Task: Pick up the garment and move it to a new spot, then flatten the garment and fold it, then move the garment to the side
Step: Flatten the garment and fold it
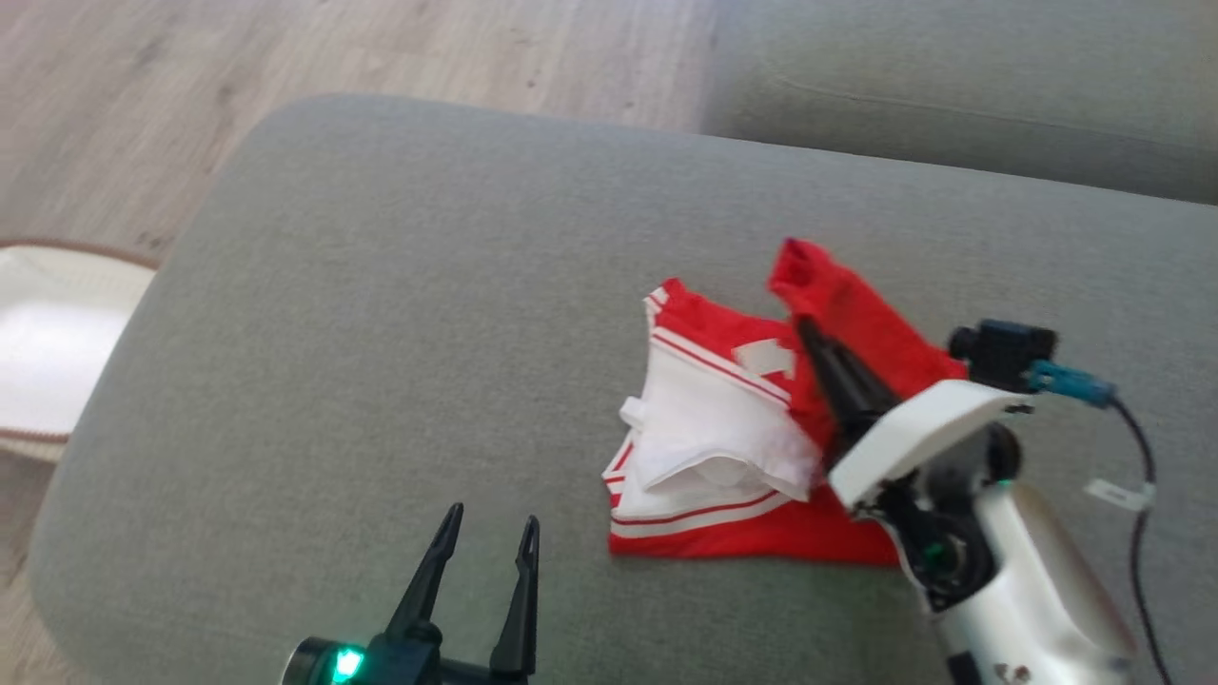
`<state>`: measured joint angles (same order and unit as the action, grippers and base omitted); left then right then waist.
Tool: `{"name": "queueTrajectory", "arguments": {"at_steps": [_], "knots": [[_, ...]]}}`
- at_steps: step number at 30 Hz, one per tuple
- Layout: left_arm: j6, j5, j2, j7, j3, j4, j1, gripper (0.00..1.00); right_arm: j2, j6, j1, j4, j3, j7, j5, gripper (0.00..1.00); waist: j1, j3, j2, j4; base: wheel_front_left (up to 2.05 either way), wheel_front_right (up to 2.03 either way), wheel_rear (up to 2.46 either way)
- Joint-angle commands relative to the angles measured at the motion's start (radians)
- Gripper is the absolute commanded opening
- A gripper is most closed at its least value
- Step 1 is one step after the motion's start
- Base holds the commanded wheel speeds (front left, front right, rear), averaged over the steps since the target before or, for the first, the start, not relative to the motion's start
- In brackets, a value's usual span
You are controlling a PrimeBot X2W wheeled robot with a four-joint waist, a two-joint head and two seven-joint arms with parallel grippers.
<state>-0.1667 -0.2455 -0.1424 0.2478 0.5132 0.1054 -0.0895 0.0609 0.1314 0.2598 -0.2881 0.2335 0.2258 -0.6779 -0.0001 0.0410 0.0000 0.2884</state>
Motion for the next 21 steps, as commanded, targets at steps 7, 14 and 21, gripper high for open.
{"name": "queueTrajectory", "arguments": {"at_steps": [7,14,21], "knots": [[0.002,-0.005,0.019,0.008,-0.022,-0.012,0.045,1.0,-0.01,-0.001,0.117,-0.049,0.188,-0.054,-0.085,0.0,0.0001,0.019,0.0,0.052,0.0,0.0,0.0],[0.003,-0.012,0.027,0.01,-0.019,-0.002,0.05,1.0,-0.011,-0.001,0.14,-0.114,0.296,-0.078,-0.139,1.0,0.0001,0.018,0.0,0.064,0.0,0.0,0.0],[-0.007,-0.017,0.027,0.012,-0.033,0.001,0.047,1.0,-0.011,-0.001,0.174,-0.109,0.332,-0.178,-0.158,1.0,0.0001,0.004,0.0,0.025,0.0,0.0,0.0]]}}
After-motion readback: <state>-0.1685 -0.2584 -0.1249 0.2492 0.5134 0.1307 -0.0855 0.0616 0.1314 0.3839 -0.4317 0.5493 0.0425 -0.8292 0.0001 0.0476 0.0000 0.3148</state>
